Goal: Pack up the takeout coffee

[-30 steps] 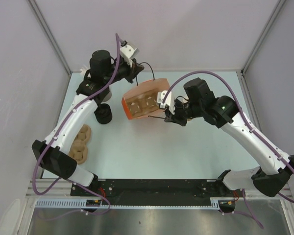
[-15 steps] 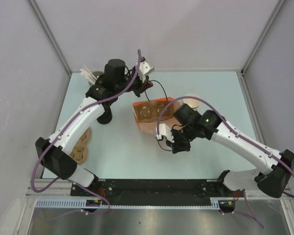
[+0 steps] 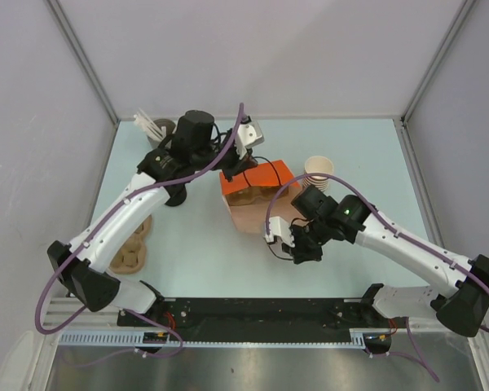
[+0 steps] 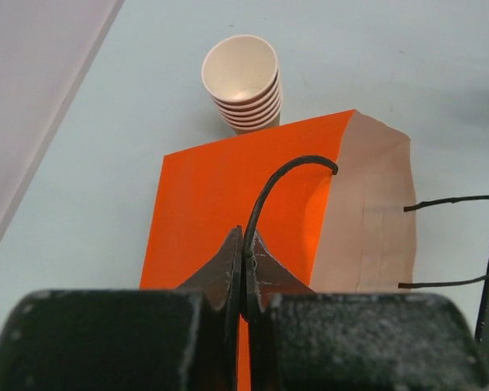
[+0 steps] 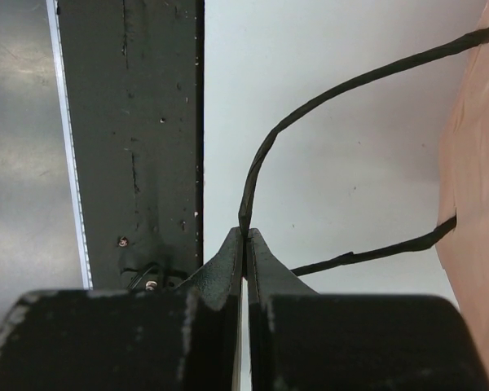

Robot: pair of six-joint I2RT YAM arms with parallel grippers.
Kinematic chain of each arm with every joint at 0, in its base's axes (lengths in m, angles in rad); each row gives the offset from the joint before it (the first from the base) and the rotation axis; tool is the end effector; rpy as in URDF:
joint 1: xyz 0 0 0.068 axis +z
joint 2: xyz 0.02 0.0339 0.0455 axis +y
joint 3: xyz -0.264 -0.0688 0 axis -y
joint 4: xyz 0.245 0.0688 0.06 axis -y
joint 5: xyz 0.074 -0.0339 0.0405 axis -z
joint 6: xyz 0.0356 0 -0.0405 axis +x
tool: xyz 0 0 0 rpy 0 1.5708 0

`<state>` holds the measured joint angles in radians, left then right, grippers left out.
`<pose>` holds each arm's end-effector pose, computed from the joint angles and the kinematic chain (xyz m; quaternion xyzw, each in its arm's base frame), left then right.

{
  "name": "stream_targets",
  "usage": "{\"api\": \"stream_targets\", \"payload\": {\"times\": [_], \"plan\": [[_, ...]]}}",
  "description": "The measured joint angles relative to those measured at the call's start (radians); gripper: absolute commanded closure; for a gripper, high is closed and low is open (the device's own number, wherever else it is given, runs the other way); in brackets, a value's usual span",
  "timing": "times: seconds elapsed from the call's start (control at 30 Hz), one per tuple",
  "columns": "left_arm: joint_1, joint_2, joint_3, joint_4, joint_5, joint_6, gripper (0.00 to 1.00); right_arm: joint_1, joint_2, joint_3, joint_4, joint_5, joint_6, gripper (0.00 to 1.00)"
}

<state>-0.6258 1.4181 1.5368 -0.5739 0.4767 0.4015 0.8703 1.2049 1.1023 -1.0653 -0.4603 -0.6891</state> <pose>0.2424 -0.1953 0.4166 0.5139 0.6566 -0.2566 0.4887 0.1277 0.1760 0.2972 -0.7031 0.6463 0.2402 0.1738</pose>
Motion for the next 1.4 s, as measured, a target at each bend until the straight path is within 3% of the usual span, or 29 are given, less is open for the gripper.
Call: {"api": "stream_targets", "payload": {"times": [0.43, 0.77, 0.97, 1.0, 1.07, 1.1, 1.2, 1.3, 1.4], "plan": [[0.000, -0.013, 0.004, 0.004, -0.089, -0.048, 0.91, 0.000, -0.031, 0.009, 0.055, 0.088, 0.017, 1.00], [0.000, 0.032, 0.060, 0.085, -0.251, -0.071, 0.85, -0.045, -0.037, 0.166, 0.148, 0.188, 0.045, 0.99], [0.000, 0.102, 0.076, 0.145, -0.344, -0.051, 0.87, -0.046, 0.000, 0.183, 0.234, 0.241, 0.071, 0.79], [0.000, 0.119, 0.087, 0.148, -0.354, -0.049, 0.88, -0.048, 0.011, 0.183, 0.247, 0.248, 0.076, 0.64], [0.001, 0.154, 0.114, 0.151, -0.378, -0.043, 0.89, -0.051, 0.029, 0.183, 0.274, 0.262, 0.088, 0.49], [0.001, 0.172, 0.132, 0.153, -0.392, -0.041, 0.90, -0.052, 0.035, 0.183, 0.287, 0.270, 0.091, 0.35], [0.003, 0.214, 0.172, 0.169, -0.428, -0.034, 0.91, -0.061, 0.042, 0.195, 0.312, 0.290, 0.109, 0.13], [0.007, 0.235, 0.192, 0.187, -0.466, -0.026, 0.92, -0.069, 0.047, 0.244, 0.327, 0.317, 0.122, 0.02], [0.010, 0.245, 0.196, 0.200, -0.491, -0.023, 0.92, -0.087, 0.047, 0.310, 0.338, 0.332, 0.135, 0.00]]}}
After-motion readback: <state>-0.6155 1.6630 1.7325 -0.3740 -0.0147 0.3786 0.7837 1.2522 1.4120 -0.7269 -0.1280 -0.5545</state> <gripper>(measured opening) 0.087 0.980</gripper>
